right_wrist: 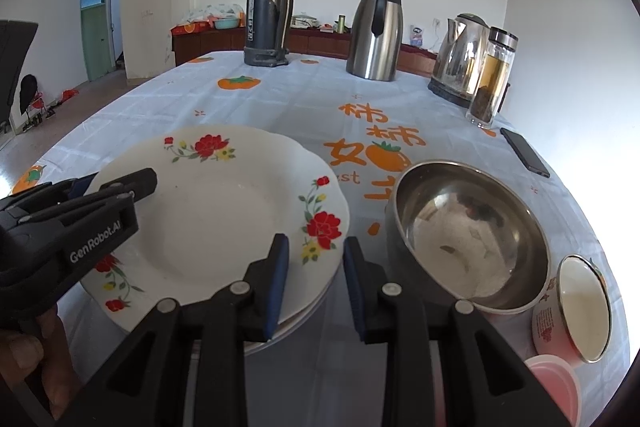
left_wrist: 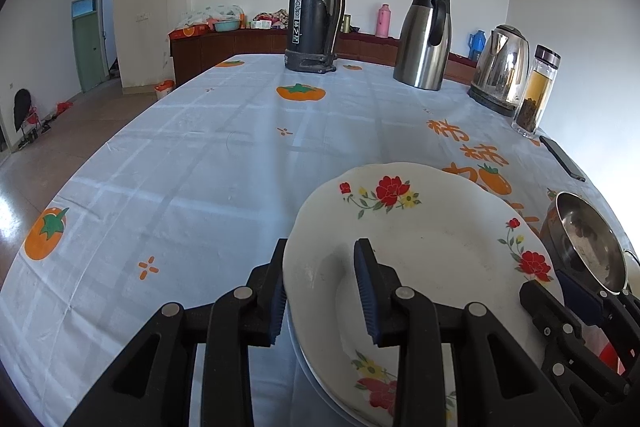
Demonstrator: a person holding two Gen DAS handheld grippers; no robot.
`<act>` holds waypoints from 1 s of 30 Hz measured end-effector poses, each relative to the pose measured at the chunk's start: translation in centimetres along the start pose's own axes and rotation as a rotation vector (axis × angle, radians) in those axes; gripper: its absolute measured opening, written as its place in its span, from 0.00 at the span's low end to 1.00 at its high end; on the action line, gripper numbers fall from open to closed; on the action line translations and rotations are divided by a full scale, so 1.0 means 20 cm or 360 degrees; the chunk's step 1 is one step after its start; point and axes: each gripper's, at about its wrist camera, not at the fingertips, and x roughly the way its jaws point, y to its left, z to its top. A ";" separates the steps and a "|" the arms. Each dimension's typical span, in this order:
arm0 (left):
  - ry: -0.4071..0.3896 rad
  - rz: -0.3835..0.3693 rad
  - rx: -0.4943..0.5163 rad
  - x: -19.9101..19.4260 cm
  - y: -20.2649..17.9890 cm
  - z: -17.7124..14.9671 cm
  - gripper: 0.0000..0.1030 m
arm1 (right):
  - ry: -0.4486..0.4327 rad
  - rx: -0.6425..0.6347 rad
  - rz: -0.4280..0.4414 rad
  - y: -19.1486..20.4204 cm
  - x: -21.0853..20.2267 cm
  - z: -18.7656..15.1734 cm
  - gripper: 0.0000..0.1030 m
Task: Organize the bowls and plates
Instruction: 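Lower the red-flower plate onto the pink-floral plate stack with the left tool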
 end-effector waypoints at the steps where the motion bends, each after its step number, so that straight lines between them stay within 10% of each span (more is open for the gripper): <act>1: 0.0000 -0.0002 -0.0001 0.00 0.00 0.00 0.32 | 0.0007 0.0001 0.0004 0.00 0.00 0.00 0.28; 30: 0.0005 -0.0016 -0.0005 0.00 0.00 -0.01 0.37 | 0.0040 -0.0063 -0.0027 0.02 0.02 0.00 0.30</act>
